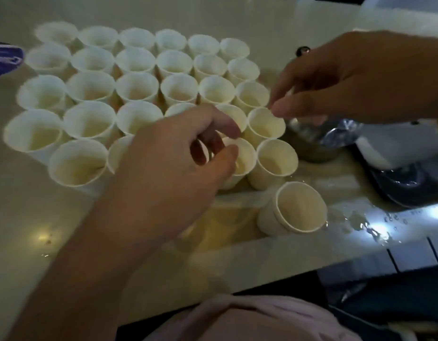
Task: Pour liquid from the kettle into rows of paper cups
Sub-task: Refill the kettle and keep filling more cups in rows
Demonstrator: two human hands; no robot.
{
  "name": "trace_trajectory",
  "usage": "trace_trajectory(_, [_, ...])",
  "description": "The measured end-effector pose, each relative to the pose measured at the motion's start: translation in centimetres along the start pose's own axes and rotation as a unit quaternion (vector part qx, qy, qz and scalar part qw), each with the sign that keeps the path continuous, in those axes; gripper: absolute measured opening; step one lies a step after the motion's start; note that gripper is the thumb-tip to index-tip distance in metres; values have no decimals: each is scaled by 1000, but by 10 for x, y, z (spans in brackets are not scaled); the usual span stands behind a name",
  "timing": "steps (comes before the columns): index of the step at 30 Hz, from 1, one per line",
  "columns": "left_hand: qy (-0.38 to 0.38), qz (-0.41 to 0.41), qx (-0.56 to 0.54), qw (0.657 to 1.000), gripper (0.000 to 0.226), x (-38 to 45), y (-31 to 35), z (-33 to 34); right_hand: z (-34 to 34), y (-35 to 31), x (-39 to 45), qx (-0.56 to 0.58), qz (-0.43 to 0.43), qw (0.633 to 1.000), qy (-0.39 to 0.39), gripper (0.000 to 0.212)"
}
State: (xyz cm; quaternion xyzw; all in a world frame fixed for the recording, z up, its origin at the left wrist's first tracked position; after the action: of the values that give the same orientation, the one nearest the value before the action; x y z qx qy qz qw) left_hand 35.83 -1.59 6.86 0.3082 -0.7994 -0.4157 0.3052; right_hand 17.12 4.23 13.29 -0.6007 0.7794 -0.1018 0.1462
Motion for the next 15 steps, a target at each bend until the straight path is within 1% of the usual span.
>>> trace_trajectory(2, [-48,-10,8,999,15,-7,0,27,4,26,-21,17,42,999,4,50])
trace_trajectory(4, [-87,-15,24,996,16,-17,-5,50,16,49,-39,24,72,997,-13,49])
trace_trajectory(5, [-106,-16,39,993,20,-22,-10,60,25,59,-47,28,84,996,-20,47])
trace_trajectory(7, [-155,-16,74,985,40,-32,-19,80,44,77,-60,42,104,993,-23,42])
trace_trajectory(9, [-203,-11,111,973,69,-43,-29,96,65,90,-70,74,114,990,-20,37])
trace_trajectory(11, [-228,-14,122,966,90,-51,-39,110,79,96,-78,121,131,984,-9,30])
trace_trajectory(13, [-228,-30,90,969,94,-57,-47,121,88,99,-82,159,141,977,-5,24])
trace_trajectory(15, [-225,-48,69,971,89,-61,-55,132,94,99,-85,177,144,974,-8,27])
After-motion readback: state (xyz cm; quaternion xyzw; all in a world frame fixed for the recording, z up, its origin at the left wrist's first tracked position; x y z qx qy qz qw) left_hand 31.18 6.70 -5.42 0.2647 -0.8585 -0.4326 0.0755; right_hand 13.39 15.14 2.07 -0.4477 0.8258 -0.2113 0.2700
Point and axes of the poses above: each hand's wrist, its own x-axis towards the middle knuckle, its own z-axis out of the palm, y = z × x, the point moved 5 cm from there along x, towards the middle knuckle, and after that the axes turned 10 degrees about y, right-handed, at the moved point
